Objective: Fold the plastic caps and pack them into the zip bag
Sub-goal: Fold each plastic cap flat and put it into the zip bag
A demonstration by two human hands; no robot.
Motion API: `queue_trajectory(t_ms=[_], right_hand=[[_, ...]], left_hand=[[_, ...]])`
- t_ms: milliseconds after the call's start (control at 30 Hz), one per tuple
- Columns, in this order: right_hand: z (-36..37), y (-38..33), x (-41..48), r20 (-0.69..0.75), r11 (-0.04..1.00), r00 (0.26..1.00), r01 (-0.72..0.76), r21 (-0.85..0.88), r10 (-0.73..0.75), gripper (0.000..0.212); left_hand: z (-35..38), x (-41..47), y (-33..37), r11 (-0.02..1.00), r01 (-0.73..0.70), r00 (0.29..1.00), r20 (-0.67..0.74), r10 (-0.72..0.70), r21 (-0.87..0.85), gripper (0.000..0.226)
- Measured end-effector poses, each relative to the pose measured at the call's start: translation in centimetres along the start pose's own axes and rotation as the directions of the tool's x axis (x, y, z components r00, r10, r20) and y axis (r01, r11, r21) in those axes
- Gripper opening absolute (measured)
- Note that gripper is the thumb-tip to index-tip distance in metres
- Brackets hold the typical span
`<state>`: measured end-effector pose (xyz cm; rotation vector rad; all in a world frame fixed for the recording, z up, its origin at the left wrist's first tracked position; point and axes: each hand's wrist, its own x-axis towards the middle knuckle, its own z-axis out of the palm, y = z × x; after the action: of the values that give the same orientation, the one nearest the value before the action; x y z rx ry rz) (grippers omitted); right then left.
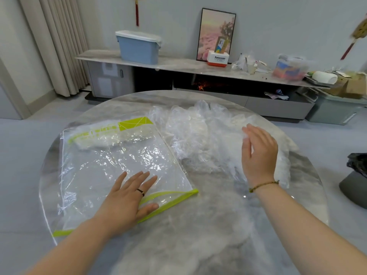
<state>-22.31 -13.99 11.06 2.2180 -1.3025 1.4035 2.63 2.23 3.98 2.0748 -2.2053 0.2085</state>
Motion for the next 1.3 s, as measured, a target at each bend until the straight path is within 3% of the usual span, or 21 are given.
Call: queue_trajectory(t_ms=[67, 167, 300, 400, 500, 600, 667, 733, 800, 833, 900, 1067, 1233, 1300], right_hand=[[-1.7, -1.0, -1.6, 0.004, 0.988, 0.99, 0.142, 0.056, -0.143, 0.044], [-4.1, -2.7, -5.8, 0.131, 0.941, 0.942, 0.281, 0.187, -0.308, 0.05], [-6.0, -4.0, -11.7, 0.389, 0.861, 0.774, 0.395, 0.32, -0.499, 0.035], [-6.5, -4.0, -14.5, 0.544, 0.867, 0.676, 0.355, 0.349, -0.496, 0.038], [-7.5, -4.3, -15.4, 0.663, 0.899, 0.608, 0.258, 0.355, -0.437, 0.043], [-8.2, -3.8, -15.6, 0.644, 0.916, 0.653, 0.243, 0.32, -0.398, 0.04], [-8.3, -3.0, -15.2, 0.6, 0.955, 0.749, 0.151, 0.257, -0.28, 0.027], [-8.1, -2.3, -14.4, 0.602, 0.99, 0.788, 0.068, 0.125, -0.13, 0.03], [-7.8, -1.4, -13.4, 0.673, 1.0, 0.74, 0.016, -0.006, -0.008, 0.038], [-7.8, -0.7, -13.1, 0.736, 0.998, 0.674, -0.044, -0.048, 0.065, 0.042], [-7.5, 0.4, -12.3, 0.789, 0.986, 0.591, -0.098, -0.138, 0.169, 0.048], [-7.5, 2.7, -10.8, 0.779, 0.954, 0.551, -0.147, -0.263, 0.3, 0.044], [-8.0, 2.3, -11.5, 0.729, 0.975, 0.656, -0.047, -0.219, 0.196, 0.048], [-8.5, 0.3, -11.6, 0.723, 0.991, 0.688, 0.042, -0.125, 0.062, 0.054]], left_hand=[[-0.6, -0.5, 0.7, 0.998, 0.005, 0.996, -0.092, -0.01, -0.059, 0.065], [-1.6, -1.2, 2.6, 0.987, -0.086, 0.969, -0.241, 0.052, -0.132, 0.068], [-2.4, -2.8, 4.7, 0.955, -0.177, 0.919, -0.388, 0.074, -0.237, 0.096], [-1.6, -3.6, 5.5, 0.948, -0.274, 0.923, -0.319, 0.214, -0.159, 0.122], [-0.6, -3.5, 6.2, 0.922, -0.387, 0.904, -0.203, 0.377, -0.01, 0.098], [0.0, -3.2, 6.7, 0.885, -0.461, 0.876, -0.13, 0.465, 0.057, 0.061], [0.1, -3.0, 6.8, 0.881, -0.473, 0.876, -0.105, 0.472, 0.013, 0.048], [0.2, -3.0, 6.8, 0.873, -0.483, 0.874, -0.095, 0.476, -0.064, 0.031], [0.1, -3.0, 6.8, 0.87, -0.47, 0.882, -0.082, 0.463, -0.146, 0.021], [0.1, -3.0, 6.8, 0.871, -0.458, 0.889, -0.084, 0.451, -0.178, 0.019], [-0.1, -2.9, 6.9, 0.876, -0.434, 0.901, -0.089, 0.425, -0.213, 0.027], [-0.6, -3.1, 7.4, 0.896, -0.39, 0.92, -0.054, 0.387, -0.213, 0.04], [-0.5, -3.8, 8.1, 0.897, -0.366, 0.93, -0.058, 0.364, -0.247, 0.042], [-0.3, -4.2, 8.5, 0.918, -0.353, 0.934, -0.129, 0.334, -0.18, 0.067]])
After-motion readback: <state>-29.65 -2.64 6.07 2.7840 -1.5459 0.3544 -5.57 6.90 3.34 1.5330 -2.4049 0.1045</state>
